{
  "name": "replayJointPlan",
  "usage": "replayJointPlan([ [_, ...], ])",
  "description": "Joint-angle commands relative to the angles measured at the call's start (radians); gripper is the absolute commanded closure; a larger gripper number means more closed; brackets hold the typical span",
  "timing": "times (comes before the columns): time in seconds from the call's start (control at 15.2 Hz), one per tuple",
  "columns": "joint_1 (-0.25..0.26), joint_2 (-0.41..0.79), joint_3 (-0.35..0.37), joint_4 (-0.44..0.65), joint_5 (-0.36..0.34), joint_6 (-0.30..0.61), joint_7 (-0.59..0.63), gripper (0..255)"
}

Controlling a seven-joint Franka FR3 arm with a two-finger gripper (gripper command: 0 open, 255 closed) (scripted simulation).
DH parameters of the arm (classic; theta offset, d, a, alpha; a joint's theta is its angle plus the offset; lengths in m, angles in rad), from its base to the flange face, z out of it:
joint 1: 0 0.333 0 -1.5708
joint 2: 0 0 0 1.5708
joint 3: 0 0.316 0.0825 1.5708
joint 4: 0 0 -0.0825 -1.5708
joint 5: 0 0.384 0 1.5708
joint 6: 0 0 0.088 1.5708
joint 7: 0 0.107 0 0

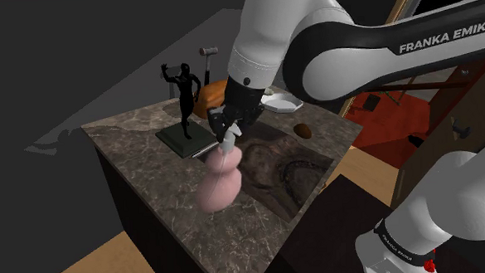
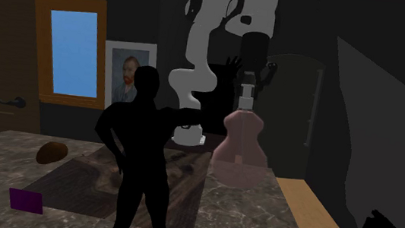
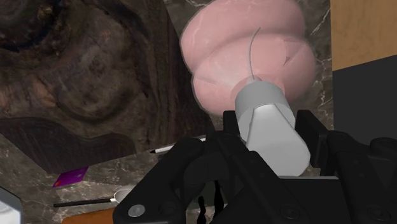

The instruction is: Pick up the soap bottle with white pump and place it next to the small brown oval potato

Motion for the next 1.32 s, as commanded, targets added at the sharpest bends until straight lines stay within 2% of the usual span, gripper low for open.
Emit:
replayJointPlan([
  [0.0,0.001,-0.009,-0.004,0.022,0.006,-0.029,-0.007,255],
  [1.25,-0.002,-0.042,-0.030,0.248,0.025,-0.283,-0.046,255],
])
